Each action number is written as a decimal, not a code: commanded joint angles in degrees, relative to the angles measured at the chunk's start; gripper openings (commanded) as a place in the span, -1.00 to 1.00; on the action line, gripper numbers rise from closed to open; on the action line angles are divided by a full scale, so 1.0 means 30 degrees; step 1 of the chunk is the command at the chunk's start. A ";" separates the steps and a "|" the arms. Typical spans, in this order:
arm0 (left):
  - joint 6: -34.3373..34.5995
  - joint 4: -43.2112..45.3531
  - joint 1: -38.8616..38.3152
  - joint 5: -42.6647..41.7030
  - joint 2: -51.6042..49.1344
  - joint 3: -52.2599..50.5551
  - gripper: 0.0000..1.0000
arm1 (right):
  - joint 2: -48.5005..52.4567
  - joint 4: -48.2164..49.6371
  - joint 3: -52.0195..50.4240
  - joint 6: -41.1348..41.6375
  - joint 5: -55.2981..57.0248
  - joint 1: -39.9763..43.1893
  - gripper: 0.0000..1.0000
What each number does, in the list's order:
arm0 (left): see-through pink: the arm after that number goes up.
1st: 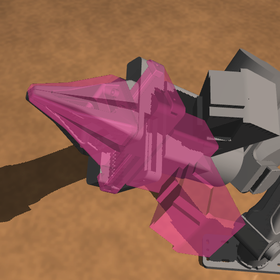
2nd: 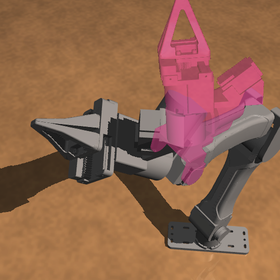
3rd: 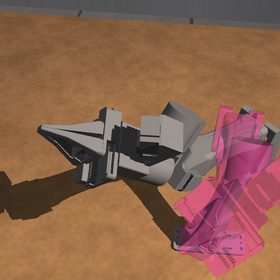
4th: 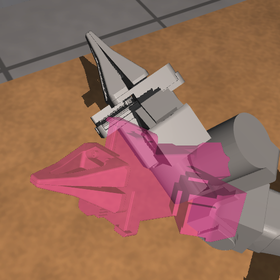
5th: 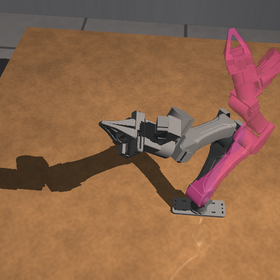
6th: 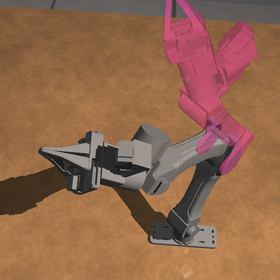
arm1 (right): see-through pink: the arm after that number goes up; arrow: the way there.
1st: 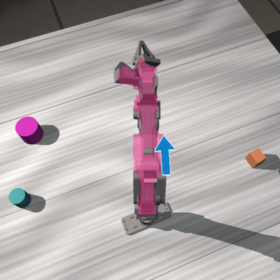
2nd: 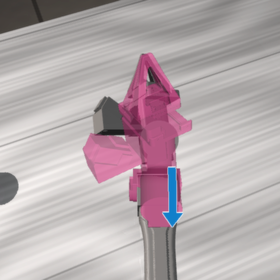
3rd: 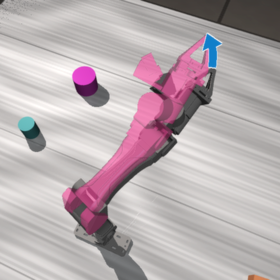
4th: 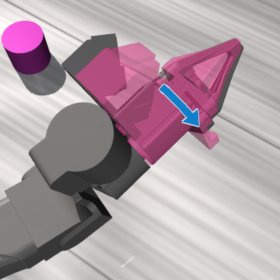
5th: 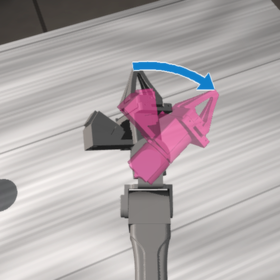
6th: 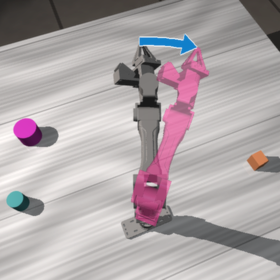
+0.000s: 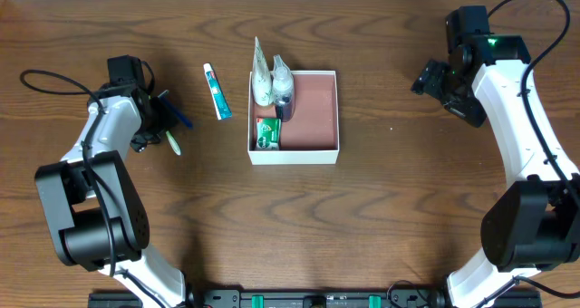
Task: Pack container
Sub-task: 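Reach the left gripper to the green toothbrush and grasp its handle, then carry the toothbrush into the box and release it along the right side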
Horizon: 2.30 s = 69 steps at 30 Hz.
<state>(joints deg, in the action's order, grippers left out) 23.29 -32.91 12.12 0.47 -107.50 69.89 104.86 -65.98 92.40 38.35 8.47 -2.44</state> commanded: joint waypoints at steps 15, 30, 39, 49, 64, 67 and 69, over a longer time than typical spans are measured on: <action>-0.1122 0.0000 -0.0029 -0.0073 -0.1457 0.0175 -0.04 | 0.0087 -0.0007 0.0000 0.0124 0.0036 0.0044 0.99; -0.1457 -0.0226 -0.0029 0.0058 -0.1464 0.0175 -0.87 | 0.0087 -0.0007 0.0000 0.0124 0.0036 0.0044 0.99; -0.1450 -0.1304 -0.0029 0.0058 -0.1457 0.0182 -0.88 | 0.0095 -0.0007 0.0000 0.0124 0.0036 0.0044 0.98; -0.1464 -0.1909 -0.0029 0.0058 -0.0444 0.0350 -0.88 | 0.0095 -0.0007 0.0000 0.0124 0.0036 0.0044 0.98; -0.2353 -0.3330 -0.0794 -0.0656 0.6936 0.1166 -0.88 | 0.0095 -0.0007 0.0000 0.0124 0.0036 0.0044 0.99; -0.3140 -0.3526 -0.1989 -0.1617 0.8546 0.1166 -0.88 | 0.0087 -0.0007 0.0000 0.0124 0.0036 0.0044 0.98; -0.3738 -0.3512 -0.3082 -0.2339 0.9435 0.1166 -0.88 | 0.0095 -0.0007 0.0000 0.0124 0.0036 0.0044 0.99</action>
<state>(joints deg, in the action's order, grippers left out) 16.25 -43.20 6.94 -2.22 -82.76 72.18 104.86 -65.98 92.40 38.35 8.47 -2.44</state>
